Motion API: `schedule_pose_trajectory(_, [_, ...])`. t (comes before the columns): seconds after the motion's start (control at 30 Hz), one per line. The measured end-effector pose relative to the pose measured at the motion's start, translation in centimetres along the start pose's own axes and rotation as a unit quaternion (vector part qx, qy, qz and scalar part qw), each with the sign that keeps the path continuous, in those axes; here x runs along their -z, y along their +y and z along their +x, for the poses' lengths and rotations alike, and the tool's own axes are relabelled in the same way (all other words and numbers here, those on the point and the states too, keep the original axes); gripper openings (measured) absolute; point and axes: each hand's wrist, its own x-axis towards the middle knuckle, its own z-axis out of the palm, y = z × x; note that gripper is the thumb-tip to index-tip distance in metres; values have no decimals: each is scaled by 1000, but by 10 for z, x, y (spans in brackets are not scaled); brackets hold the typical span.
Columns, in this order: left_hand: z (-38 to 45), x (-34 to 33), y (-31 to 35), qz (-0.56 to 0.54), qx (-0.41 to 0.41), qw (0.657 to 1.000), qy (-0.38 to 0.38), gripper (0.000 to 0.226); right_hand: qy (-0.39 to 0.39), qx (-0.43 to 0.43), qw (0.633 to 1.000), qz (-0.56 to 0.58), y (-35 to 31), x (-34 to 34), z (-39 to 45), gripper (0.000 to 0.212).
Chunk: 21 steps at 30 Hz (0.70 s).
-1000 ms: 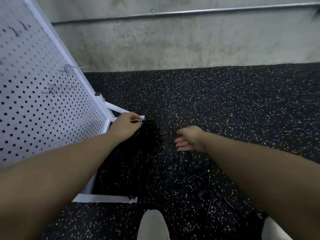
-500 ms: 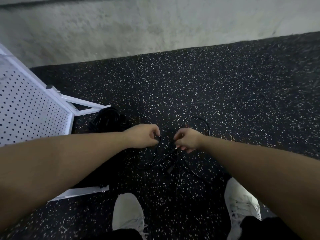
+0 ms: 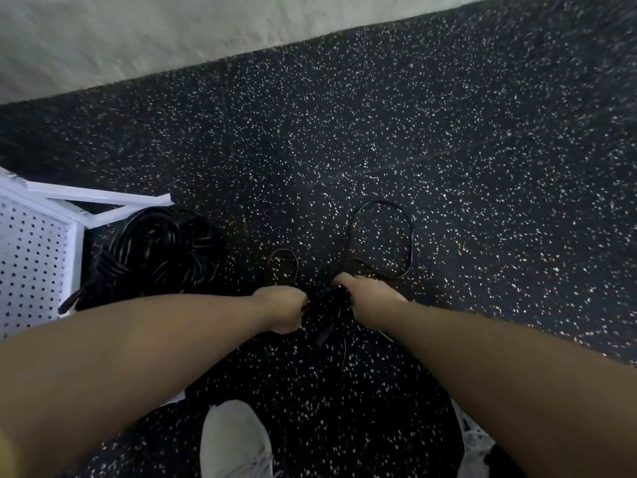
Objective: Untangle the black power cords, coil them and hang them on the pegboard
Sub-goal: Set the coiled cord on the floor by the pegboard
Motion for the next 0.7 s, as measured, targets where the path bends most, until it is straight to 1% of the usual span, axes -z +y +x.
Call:
schedule_pose_trajectory(0.07, [-5,3,-4,-46,-3,999,22,19,20,0,1000,-6,1,7,-4,59])
schedule_pose_trajectory(0.17, [-25,27,-10,-158,-18,986,52,20,61,-15,998,-29,-2,29,-13,68])
schedule_pose_trajectory(0.2, [-35,38,-11,-182,-25,981,65,21,86,-16,995,-55,-5,37,-17,68])
schedule_pose_trajectory(0.27, [-57,59,-10,-195,-40,975,100,25,157,-10,984,-88,-11,54,-28,63])
schedule_pose_trajectory(0.33, [-82,75,-5,-187,-58,972,131,27,201,31,975,-84,-20,74,-43,61])
schedule_pose_trajectory(0.37, [-95,83,-1,-183,-67,970,147,26,201,68,973,-93,-27,85,-52,61])
schedule_pose_trajectory(0.4, [-110,90,4,-189,-71,965,165,25,183,105,972,-103,-35,95,-62,58])
schedule_pose_trajectory(0.43, [-125,98,9,-207,-73,958,187,23,152,133,974,-103,-44,105,-72,54])
schedule_pose_trajectory(0.5, [-157,116,20,-249,-79,934,245,21,79,148,985,-45,-63,125,-94,37])
schedule_pose_trajectory(0.53, [-174,125,25,-260,-83,919,283,20,72,153,986,-3,-70,133,-105,25])
schedule_pose_trajectory(0.57, [-189,133,28,-269,-90,904,321,20,96,163,981,28,-78,141,-116,20])
schedule_pose_trajectory(0.6, [-203,141,32,-278,-98,888,353,21,134,175,975,43,-84,150,-127,21])
schedule_pose_trajectory(0.67, [-227,152,34,-312,-112,859,390,21,199,199,958,57,-95,170,-152,26])
schedule_pose_trajectory(0.7, [-237,154,33,-336,-119,847,395,23,219,214,950,58,-100,180,-166,26])
